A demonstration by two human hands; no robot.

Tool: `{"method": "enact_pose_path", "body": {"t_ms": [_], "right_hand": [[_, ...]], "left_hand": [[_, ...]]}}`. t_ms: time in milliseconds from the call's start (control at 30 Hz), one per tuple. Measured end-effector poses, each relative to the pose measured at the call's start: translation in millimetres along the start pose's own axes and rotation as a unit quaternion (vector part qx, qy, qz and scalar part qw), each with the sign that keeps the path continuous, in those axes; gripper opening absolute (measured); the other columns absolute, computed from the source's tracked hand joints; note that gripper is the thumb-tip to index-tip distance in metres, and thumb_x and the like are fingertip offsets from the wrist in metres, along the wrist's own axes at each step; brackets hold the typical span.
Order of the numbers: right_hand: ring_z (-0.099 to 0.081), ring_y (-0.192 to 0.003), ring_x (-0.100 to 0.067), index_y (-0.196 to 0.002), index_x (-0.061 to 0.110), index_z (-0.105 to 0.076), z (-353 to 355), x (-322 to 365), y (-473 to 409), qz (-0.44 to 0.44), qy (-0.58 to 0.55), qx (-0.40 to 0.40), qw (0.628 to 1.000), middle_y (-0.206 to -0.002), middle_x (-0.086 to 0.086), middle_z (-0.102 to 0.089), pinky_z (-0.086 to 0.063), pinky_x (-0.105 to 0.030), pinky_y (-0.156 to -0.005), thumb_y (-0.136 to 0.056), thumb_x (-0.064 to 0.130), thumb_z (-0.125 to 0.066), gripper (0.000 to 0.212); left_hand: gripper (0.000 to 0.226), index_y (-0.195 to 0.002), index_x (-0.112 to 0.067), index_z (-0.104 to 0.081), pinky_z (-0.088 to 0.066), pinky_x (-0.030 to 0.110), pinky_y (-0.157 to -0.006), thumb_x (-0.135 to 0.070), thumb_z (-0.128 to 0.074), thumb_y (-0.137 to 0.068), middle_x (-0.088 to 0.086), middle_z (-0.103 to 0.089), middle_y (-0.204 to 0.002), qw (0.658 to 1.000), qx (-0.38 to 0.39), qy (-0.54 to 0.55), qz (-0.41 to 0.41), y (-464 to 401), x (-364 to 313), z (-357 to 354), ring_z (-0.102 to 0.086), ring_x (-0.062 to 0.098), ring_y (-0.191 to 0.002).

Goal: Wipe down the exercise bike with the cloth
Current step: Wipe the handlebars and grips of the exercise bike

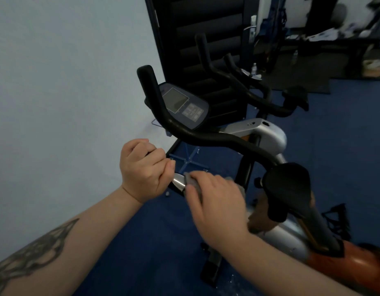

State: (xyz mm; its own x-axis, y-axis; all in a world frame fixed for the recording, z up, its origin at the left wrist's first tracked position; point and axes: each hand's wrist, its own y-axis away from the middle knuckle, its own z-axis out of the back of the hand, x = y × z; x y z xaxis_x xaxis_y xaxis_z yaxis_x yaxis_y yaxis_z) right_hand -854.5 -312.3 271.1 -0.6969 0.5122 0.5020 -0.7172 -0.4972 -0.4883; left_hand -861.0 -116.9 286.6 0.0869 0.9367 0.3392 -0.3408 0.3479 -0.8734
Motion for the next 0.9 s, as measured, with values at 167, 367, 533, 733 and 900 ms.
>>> {"method": "enact_pose_path", "body": {"t_ms": [167, 367, 533, 733, 900], "right_hand": [[-0.059, -0.084, -0.015, -0.116, 0.014, -0.065, 9.8, -40.0, 9.9, 0.122, 0.015, 0.006, 0.992, -0.094, 0.005, -0.066, -0.044, -0.033, -0.079, -0.096, 0.033, -0.042, 0.036], [-0.035, -0.129, -0.004, -0.127, 0.018, -0.053, -10.5, -24.5, 31.0, -0.13, -0.132, -0.107, 0.977, -0.129, 0.009, -0.044, -0.025, -0.021, -0.11, -0.099, 0.034, -0.033, 0.038], [-0.031, -0.124, 0.01, -0.129, 0.021, -0.05, -1.7, -36.3, 4.0, -0.196, -0.189, -0.09, 0.958, -0.136, 0.009, -0.036, -0.024, -0.004, -0.101, -0.101, 0.03, -0.042, 0.03], [-0.018, -0.138, 0.008, -0.126, 0.023, -0.054, 0.5, -36.6, 19.1, -0.164, -0.209, -0.054, 0.963, -0.136, 0.016, -0.038, -0.013, -0.004, -0.108, -0.101, 0.033, -0.039, 0.031], [-0.013, -0.14, 0.007, -0.124, 0.023, -0.057, 7.0, -50.8, 3.1, -0.152, -0.231, -0.014, 0.961, -0.141, 0.016, -0.033, -0.008, 0.001, -0.105, -0.099, 0.026, -0.048, 0.026]], "left_hand": [[0.043, -0.047, -0.011, -0.056, -0.042, 0.036, -0.079, -0.017, -0.05, -0.089, -0.001, -0.057, -0.052, 1.0, -0.007, 0.012, -0.005, 3.5, 1.1, -2.2, -0.046, 0.02, -0.063], [0.042, -0.045, -0.011, -0.054, -0.044, 0.037, -0.076, -0.015, -0.052, -0.087, -0.001, -0.056, -0.051, 1.0, -0.014, 0.013, -0.008, 3.3, 3.8, -5.6, -0.046, 0.02, -0.061], [0.046, -0.045, -0.011, -0.057, -0.046, 0.039, -0.075, -0.016, -0.048, -0.09, -0.001, -0.055, -0.05, 1.0, -0.002, 0.003, 0.005, 2.7, 1.0, -3.8, -0.05, 0.023, -0.055], [0.048, -0.046, -0.012, -0.059, -0.044, 0.038, -0.082, -0.017, -0.045, -0.092, -0.002, -0.055, -0.051, 0.999, 0.006, -0.018, 0.029, 3.5, -5.4, -1.7, -0.047, 0.02, -0.063], [0.046, -0.047, -0.011, -0.059, -0.04, 0.038, -0.087, -0.018, -0.047, -0.091, -0.001, -0.057, -0.053, 0.999, 0.013, -0.027, 0.044, 4.5, -6.5, -0.7, -0.048, 0.02, -0.068]]}}
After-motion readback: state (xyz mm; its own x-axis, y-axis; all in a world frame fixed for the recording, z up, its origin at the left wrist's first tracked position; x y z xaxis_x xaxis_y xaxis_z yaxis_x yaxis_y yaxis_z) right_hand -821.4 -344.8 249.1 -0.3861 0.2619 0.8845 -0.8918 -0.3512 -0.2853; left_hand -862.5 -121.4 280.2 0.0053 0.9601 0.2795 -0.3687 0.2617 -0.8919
